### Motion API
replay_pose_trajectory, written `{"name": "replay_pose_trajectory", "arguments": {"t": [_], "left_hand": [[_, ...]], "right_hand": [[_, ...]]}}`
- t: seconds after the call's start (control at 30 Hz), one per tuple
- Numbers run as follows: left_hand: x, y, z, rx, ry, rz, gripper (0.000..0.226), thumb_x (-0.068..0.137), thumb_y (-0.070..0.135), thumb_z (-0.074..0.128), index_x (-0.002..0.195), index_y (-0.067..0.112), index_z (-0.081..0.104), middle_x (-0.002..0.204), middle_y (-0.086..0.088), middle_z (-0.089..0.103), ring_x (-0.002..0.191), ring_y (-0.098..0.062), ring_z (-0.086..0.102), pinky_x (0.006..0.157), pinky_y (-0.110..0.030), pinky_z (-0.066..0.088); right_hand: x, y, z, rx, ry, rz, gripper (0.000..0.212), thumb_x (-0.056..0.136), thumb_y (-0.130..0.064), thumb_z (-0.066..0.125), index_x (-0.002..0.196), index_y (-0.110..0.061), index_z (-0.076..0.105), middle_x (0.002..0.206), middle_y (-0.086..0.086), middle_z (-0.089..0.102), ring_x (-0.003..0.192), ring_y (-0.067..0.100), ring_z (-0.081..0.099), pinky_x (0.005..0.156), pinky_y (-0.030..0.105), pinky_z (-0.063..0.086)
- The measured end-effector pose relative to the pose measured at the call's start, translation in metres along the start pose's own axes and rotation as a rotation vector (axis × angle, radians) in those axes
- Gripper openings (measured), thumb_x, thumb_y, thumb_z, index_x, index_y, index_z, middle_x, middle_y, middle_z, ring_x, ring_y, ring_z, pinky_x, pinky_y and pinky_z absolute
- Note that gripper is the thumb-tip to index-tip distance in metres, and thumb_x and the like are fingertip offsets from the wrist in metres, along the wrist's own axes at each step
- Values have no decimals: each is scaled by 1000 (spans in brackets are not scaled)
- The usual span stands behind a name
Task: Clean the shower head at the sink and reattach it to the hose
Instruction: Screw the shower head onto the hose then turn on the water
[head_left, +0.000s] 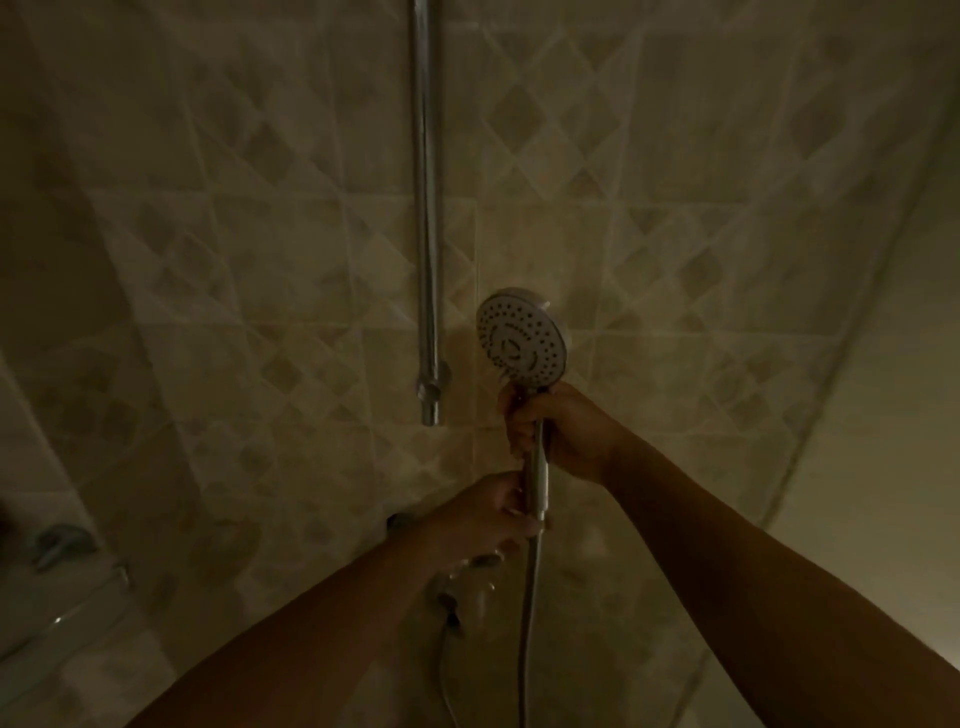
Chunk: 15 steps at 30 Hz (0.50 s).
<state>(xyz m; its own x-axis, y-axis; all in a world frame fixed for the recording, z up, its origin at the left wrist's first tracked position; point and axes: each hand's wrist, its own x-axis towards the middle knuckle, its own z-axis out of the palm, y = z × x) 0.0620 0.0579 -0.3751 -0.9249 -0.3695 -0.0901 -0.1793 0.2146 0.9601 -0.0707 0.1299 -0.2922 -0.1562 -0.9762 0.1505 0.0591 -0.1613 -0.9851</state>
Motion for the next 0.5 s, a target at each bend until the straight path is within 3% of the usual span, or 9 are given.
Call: {"name": "replay_pose_trajectory", "arguments": {"t": [0.1,0.2,0.27,0.4,0.5], "left_hand": [[1,20,-16,-4,53,75,23,89,0,67,100,20,64,100,-12,71,95,-28,73,85,-51,59],[2,43,-30,40,83,104,23,91,0,65,99,21,61,98,-5,69,80,-10,72,67,-28,60],[2,59,-39,51,113,116,20,92,1,64,105,16,60,99,-6,67,85,-17,71,68,-29,57],[3,99,-57,53,170,193,29,95,2,61,123,8,57,101,-9,66,87,-25,67,71,-35,55],[5,137,-71,98,158,273,20,95,2,60,107,18,63,95,-6,67,79,-16,69,67,-30,57]], "right_hand": [[12,-26,9,-12,-1,-36,14,74,-1,54,83,-5,64,63,11,48,55,22,50,58,34,44],[21,-46,15,-180,78,-74,8,85,-7,55,86,-6,62,70,14,59,61,24,58,60,34,44],[24,-59,17,-435,167,-91,12,94,-14,55,89,-6,63,75,14,66,68,24,63,63,34,46],[28,-89,17,-793,240,-81,21,92,-20,64,104,-3,62,99,20,69,85,26,69,76,37,58],[32,-117,21,-944,310,-122,26,91,-24,66,107,-4,61,101,17,67,92,30,68,80,45,59]]}}
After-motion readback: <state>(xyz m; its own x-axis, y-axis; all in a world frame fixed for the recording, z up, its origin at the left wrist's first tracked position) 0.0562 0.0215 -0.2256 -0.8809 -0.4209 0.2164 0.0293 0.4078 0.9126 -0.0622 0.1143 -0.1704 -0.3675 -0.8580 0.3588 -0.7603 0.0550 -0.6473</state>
